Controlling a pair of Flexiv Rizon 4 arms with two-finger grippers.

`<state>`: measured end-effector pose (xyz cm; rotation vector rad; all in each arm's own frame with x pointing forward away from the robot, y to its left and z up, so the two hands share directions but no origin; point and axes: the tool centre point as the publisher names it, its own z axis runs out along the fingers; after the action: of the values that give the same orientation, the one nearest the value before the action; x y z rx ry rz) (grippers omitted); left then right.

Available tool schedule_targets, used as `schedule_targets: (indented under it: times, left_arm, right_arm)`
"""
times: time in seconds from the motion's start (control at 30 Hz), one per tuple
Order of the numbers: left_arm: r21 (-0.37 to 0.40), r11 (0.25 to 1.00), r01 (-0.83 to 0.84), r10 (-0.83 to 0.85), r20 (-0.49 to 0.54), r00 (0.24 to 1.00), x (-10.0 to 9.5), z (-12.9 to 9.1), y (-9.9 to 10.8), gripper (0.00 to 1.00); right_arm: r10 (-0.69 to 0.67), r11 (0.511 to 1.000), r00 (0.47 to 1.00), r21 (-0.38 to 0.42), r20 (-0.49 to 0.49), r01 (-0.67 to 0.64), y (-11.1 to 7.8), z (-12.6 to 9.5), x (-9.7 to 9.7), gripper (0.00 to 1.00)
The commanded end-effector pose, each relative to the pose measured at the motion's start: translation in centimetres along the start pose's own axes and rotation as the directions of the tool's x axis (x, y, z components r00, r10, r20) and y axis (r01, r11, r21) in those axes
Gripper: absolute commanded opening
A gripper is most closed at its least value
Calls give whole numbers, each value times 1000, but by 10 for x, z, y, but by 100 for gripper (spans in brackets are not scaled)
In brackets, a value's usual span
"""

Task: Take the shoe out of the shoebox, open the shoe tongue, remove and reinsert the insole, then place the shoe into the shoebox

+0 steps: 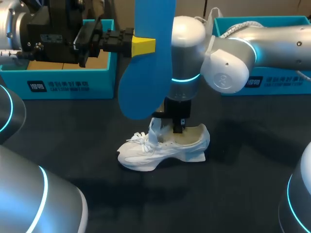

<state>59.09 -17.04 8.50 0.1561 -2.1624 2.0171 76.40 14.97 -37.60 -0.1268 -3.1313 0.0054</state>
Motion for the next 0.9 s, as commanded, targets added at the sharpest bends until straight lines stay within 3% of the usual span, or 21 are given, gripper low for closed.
schedule_targets:
  times: [0.03,0.23,0.43,0.63,0.9]
  left_arm:
    - [-3,1000,0,0,-1,1000,-1,1,0,0]
    - [-3,1000,0,0,-1,1000,-1,1,0,0]
    - [-3,1000,0,0,-1,1000,-1,1,0,0]
    - [-3,1000,0,0,-1,1000,-1,1,0,0]
    - [-3,1000,0,0,-1,1000,-1,1,0,0]
  right_arm:
    - [47,999,999,-5,12,-47,-6,-18,8,0]
    - [221,975,975,-23,21,-220,-11,-33,18,0]
    - [457,888,890,-62,-5,-456,-11,-36,25,0]
    - [688,721,726,-94,-22,-686,1,-38,26,0]
    - [830,552,557,-93,-34,-828,17,-43,27,0]
